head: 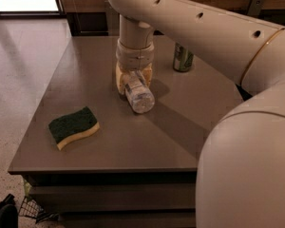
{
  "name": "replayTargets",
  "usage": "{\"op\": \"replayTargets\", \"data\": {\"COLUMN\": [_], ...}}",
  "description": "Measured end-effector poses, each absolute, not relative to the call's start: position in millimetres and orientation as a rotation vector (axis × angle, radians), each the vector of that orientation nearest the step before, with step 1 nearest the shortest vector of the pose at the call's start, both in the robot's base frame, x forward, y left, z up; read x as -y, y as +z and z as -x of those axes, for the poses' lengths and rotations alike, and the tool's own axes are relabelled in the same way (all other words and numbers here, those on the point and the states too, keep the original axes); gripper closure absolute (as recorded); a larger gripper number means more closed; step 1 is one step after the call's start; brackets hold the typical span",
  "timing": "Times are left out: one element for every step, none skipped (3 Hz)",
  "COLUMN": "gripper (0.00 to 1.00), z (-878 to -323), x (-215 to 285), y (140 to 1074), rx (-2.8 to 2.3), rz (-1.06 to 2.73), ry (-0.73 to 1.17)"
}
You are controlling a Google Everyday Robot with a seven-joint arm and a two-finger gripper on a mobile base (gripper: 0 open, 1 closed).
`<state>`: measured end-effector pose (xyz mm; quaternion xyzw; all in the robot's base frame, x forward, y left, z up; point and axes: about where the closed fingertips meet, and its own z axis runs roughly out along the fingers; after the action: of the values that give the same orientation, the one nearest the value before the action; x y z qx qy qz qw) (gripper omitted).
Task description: Place blue plastic bottle upright
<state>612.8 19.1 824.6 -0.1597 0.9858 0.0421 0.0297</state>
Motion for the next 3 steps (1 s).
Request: {"op": "replayTargets", "data": {"gripper": [1.00,1.00,1.00], "z": [-613,-614,-619], "x": [-20,-20,-15], "y": [823,823,837], "rx": [-3.038,-3.038,-2.976], "rz": [0.494,0.495,0.500], "ry": [0.131,0.132,0.113]}}
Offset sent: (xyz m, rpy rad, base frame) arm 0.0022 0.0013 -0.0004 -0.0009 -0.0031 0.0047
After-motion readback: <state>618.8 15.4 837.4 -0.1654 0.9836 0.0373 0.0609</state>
